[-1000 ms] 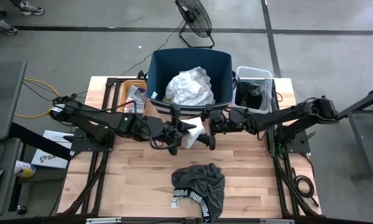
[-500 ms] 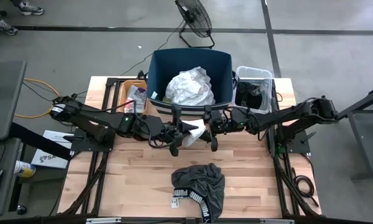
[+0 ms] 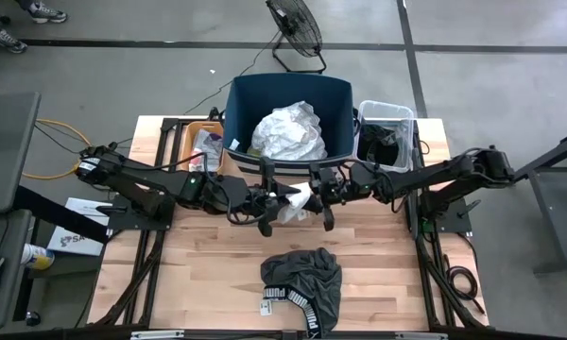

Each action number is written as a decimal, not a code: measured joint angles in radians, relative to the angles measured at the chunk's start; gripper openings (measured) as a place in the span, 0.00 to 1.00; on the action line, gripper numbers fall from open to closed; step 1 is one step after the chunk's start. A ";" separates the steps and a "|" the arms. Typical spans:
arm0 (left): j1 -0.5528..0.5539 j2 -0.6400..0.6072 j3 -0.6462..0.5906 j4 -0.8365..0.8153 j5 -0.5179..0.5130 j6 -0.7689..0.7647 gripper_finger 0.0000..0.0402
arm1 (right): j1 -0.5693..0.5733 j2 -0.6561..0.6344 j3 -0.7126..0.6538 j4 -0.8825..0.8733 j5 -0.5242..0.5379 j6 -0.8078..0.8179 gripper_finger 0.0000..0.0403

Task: Pick & Place Cloths
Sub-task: Put the white underwear into the transparent bin, then put the gray underwear into the transparent bin

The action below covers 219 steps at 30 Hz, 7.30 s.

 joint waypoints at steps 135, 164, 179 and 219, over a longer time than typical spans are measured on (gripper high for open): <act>0.098 -0.180 0.000 -0.529 -0.128 -0.756 0.41 | -0.544 -0.537 0.000 -1.083 0.577 0.304 0.25; 0.098 -0.180 0.000 -0.571 -0.101 -0.758 0.41 | 0.014 -0.519 0.000 -0.925 0.472 0.235 0.01; 0.098 -0.227 -0.060 -0.681 0.043 -0.820 0.41 | 0.394 -0.332 0.000 -0.803 0.604 0.237 0.01; -0.132 -1.077 -0.884 -0.163 0.064 -0.962 0.41 | 0.463 0.184 0.402 -1.107 0.153 0.423 0.04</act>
